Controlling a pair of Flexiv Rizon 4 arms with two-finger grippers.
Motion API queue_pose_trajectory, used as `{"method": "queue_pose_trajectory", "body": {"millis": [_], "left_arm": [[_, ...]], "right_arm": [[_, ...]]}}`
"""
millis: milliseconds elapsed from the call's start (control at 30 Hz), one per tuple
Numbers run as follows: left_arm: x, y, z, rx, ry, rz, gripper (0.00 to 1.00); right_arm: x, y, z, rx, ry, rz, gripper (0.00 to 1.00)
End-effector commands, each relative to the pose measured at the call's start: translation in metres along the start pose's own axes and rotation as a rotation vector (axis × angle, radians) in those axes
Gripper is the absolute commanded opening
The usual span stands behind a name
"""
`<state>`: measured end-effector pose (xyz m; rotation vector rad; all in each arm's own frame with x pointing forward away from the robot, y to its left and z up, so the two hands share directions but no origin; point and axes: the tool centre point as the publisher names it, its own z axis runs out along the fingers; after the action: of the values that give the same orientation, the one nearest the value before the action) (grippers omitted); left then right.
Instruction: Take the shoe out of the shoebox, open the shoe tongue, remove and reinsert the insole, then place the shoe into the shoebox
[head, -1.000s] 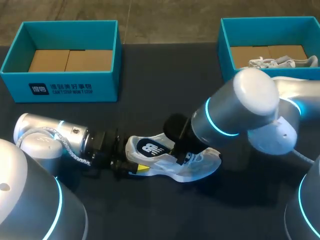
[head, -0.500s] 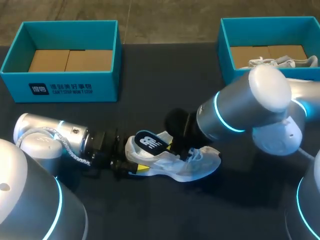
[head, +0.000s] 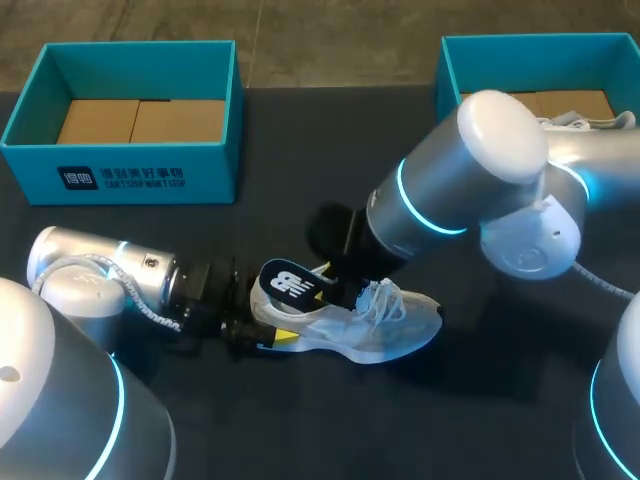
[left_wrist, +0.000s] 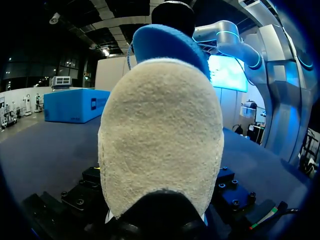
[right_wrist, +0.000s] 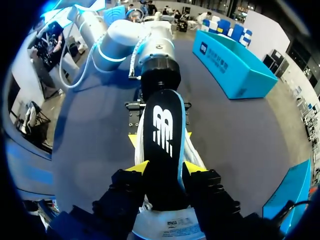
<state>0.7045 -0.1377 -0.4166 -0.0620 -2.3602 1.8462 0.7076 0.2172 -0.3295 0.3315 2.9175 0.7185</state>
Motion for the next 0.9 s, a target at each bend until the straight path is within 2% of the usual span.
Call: {"method": "queue_pose_trajectory", "body": {"millis": [33,233,433,567,733,833,900], "left_arm": [[-0.002,0.003,0.000,-0.002,0.000,-0.001,0.00],[-0.002,0.003,0.000,-0.002,0.000,-0.001,0.00],[-0.002,0.003,0.000,-0.002,0.000,-0.001,0.00],[-0.002,0.003,0.000,-0.002,0.000,-0.001,0.00],[-0.002,0.003,0.000,-0.002,0.000,-0.001,0.00],[-0.002,0.003,0.000,-0.002,0.000,-0.001,0.00],[-0.002,0.003,0.000,-0.002,0.000,-0.001,0.00]], "right_arm": [[-0.005,0.004,-0.004,0.004,0.024,0.000,0.38],[-0.014,0.014,-0.010,0.033,0.089,-0.007,0.39],[-0.027,0.020,-0.008,0.005,0.210,0.003,0.40],[-0.031,0.026,-0.005,0.001,0.292,-0.018,0.31],[-0.033,0.034,-0.001,0.022,0.376,-0.029,0.35],[-0.035,0.037,0.003,0.037,0.408,-0.033,0.29],[-0.034,0.039,0.004,0.040,0.420,-0.038,0.19]]}}
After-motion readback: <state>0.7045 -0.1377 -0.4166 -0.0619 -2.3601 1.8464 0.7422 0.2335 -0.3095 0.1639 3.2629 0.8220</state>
